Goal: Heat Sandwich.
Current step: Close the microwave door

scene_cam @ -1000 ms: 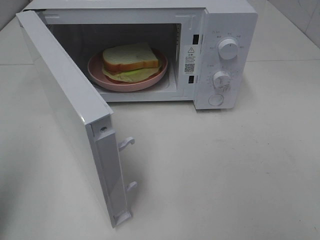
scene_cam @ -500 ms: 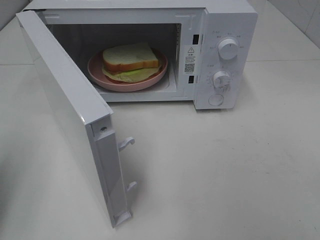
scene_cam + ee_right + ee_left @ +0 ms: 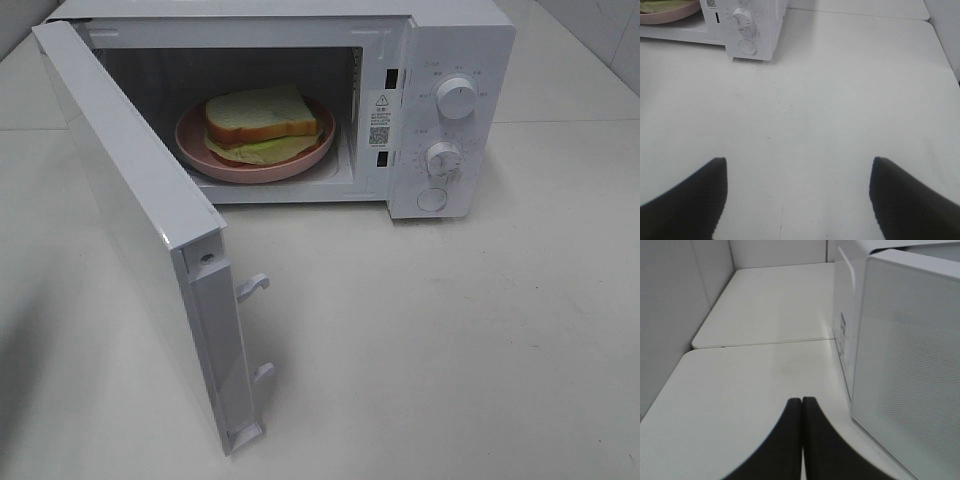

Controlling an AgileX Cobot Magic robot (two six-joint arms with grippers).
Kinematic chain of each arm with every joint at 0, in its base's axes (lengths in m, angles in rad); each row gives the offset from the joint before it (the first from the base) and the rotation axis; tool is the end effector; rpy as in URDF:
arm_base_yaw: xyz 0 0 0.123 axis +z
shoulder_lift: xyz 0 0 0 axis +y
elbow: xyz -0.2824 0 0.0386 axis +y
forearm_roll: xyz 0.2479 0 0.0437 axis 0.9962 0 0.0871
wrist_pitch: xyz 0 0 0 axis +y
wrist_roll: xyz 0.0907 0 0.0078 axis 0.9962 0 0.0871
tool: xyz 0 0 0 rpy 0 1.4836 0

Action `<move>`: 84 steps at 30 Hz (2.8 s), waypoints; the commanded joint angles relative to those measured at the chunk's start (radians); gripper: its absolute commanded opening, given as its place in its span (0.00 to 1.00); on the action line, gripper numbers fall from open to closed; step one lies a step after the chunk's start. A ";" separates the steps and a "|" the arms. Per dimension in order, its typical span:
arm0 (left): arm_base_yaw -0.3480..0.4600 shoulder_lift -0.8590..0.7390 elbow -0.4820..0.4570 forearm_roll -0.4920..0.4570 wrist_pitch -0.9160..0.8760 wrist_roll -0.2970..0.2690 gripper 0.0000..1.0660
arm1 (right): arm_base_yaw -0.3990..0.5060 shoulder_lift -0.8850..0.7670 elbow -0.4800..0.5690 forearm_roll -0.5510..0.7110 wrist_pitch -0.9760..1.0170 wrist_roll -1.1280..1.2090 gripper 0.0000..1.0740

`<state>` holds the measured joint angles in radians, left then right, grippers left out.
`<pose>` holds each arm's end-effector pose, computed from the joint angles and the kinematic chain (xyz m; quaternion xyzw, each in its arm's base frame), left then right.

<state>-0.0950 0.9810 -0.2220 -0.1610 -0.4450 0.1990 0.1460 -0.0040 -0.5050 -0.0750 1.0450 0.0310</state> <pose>0.1731 -0.0102 0.2193 0.0367 0.7831 0.0142 0.6206 -0.0046 -0.0066 0.2800 -0.0473 0.8448 0.0097 0.5329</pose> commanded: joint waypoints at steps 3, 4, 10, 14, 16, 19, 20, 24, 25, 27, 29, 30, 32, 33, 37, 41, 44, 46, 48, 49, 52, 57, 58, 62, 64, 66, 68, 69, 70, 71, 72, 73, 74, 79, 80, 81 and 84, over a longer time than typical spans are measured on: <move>-0.085 0.129 -0.001 0.038 -0.178 -0.007 0.00 | -0.008 -0.026 0.000 0.000 -0.005 -0.005 0.71; -0.085 0.129 -0.001 0.038 -0.178 -0.007 0.00 | -0.008 -0.026 0.000 0.000 -0.005 -0.005 0.71; -0.172 0.292 -0.006 0.050 -0.324 -0.076 0.00 | -0.008 -0.026 0.000 0.000 -0.005 -0.005 0.71; -0.193 0.364 -0.011 0.107 -0.376 -0.133 0.00 | -0.008 -0.026 0.000 0.000 -0.005 -0.005 0.71; -0.194 0.396 -0.027 0.138 -0.377 -0.156 0.00 | -0.008 -0.026 0.000 0.000 -0.005 -0.005 0.71; -0.194 0.427 -0.061 0.196 -0.377 -0.193 0.00 | -0.008 -0.026 0.000 0.000 -0.005 -0.005 0.71; -0.194 0.437 -0.073 0.219 -0.374 -0.207 0.00 | -0.008 -0.026 0.000 0.000 -0.005 -0.005 0.71; -0.194 0.476 -0.109 0.291 -0.371 -0.249 0.00 | -0.008 -0.026 0.000 0.000 -0.005 -0.005 0.71; -0.194 0.484 -0.114 0.296 -0.371 -0.263 0.00 | -0.008 -0.026 0.000 0.000 -0.005 -0.005 0.71; -0.194 0.495 -0.127 0.299 -0.376 -0.294 0.00 | -0.008 -0.026 0.000 0.000 -0.005 -0.005 0.71; -0.201 0.501 -0.135 0.299 -0.375 -0.308 0.00 | -0.008 -0.026 0.000 0.000 -0.005 -0.005 0.71; -0.211 0.502 -0.141 0.297 -0.373 -0.308 0.00 | -0.008 -0.026 0.000 0.000 -0.005 -0.005 0.71; -0.240 0.511 -0.150 0.294 -0.373 -0.294 0.00 | -0.008 -0.026 0.000 0.000 -0.005 -0.005 0.71; -0.259 0.516 -0.154 0.286 -0.373 -0.284 0.00 | -0.008 -0.026 0.000 0.000 -0.005 -0.005 0.71; -0.340 0.550 -0.171 0.188 -0.375 -0.229 0.00 | -0.008 -0.026 0.000 0.000 -0.005 -0.005 0.71; -0.443 0.598 -0.204 0.070 -0.401 -0.165 0.00 | -0.008 -0.026 0.000 0.000 -0.005 -0.005 0.71; -0.474 0.619 -0.223 0.029 -0.402 -0.133 0.00 | -0.008 -0.026 0.000 0.000 -0.005 -0.005 0.71; -0.515 0.652 -0.259 -0.006 -0.402 -0.105 0.00 | -0.008 -0.026 0.000 0.000 -0.005 -0.005 0.71; -0.525 0.662 -0.273 -0.013 -0.401 -0.102 0.00 | -0.008 -0.026 0.000 0.000 -0.005 -0.005 0.71; -0.549 0.680 -0.302 -0.028 -0.399 -0.093 0.00 | -0.008 -0.026 0.000 0.000 -0.005 -0.005 0.71; -0.569 0.695 -0.333 -0.046 -0.395 -0.080 0.00 | -0.008 -0.026 0.000 0.000 -0.005 -0.005 0.71; -0.610 0.757 -0.436 -0.120 -0.389 -0.047 0.00 | -0.008 -0.026 0.000 0.000 -0.005 -0.005 0.71; -0.612 0.767 -0.455 -0.131 -0.389 -0.047 0.00 | -0.008 -0.026 0.000 0.000 -0.005 -0.005 0.71; -0.618 0.809 -0.528 -0.155 -0.355 -0.050 0.00 | -0.008 -0.026 0.000 0.000 -0.005 -0.005 0.71; -0.618 0.816 -0.547 -0.159 -0.344 -0.051 0.00 | -0.008 -0.026 0.000 0.000 -0.005 -0.005 0.71; -0.618 0.846 -0.599 -0.162 -0.324 -0.051 0.00 | -0.008 -0.026 0.000 0.000 -0.005 -0.005 0.71; -0.618 0.864 -0.629 -0.162 -0.315 -0.050 0.00 | -0.008 -0.026 0.000 0.000 -0.005 -0.005 0.71; -0.618 0.864 -0.629 -0.162 -0.315 -0.050 0.00 | -0.008 -0.026 0.000 0.000 -0.005 -0.005 0.71; -0.618 0.882 -0.659 -0.162 -0.307 -0.050 0.00 | -0.008 -0.026 0.000 0.000 -0.005 -0.005 0.71; -0.619 0.893 -0.676 -0.162 -0.297 -0.051 0.00 | -0.008 -0.026 0.000 0.000 -0.005 -0.005 0.71; -0.622 0.904 -0.695 -0.162 -0.289 -0.050 0.00 | -0.008 -0.026 0.000 0.000 -0.005 -0.005 0.71; -0.622 0.904 -0.695 -0.162 -0.289 -0.050 0.00 | -0.008 -0.026 0.000 0.000 -0.005 -0.005 0.71; -0.629 0.926 -0.727 -0.162 -0.283 -0.047 0.00 | -0.008 -0.026 0.000 0.000 -0.005 -0.005 0.71; -0.649 0.967 -0.786 -0.163 -0.283 -0.048 0.00 | -0.008 -0.026 0.000 0.000 -0.005 -0.005 0.71; -0.652 0.973 -0.796 -0.165 -0.283 -0.048 0.00 | -0.008 -0.026 0.000 0.000 -0.005 -0.005 0.71; -0.654 0.980 -0.803 -0.170 -0.281 -0.048 0.00 | -0.008 -0.026 0.000 0.000 -0.005 -0.005 0.71; -0.654 0.994 -0.827 -0.173 -0.258 -0.049 0.00 | -0.008 -0.026 0.000 0.000 -0.005 -0.005 0.71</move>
<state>-0.7470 1.9690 -1.0260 -0.3170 -0.7160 0.1500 0.1460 -0.0040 -0.5050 -0.0750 1.0450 0.0310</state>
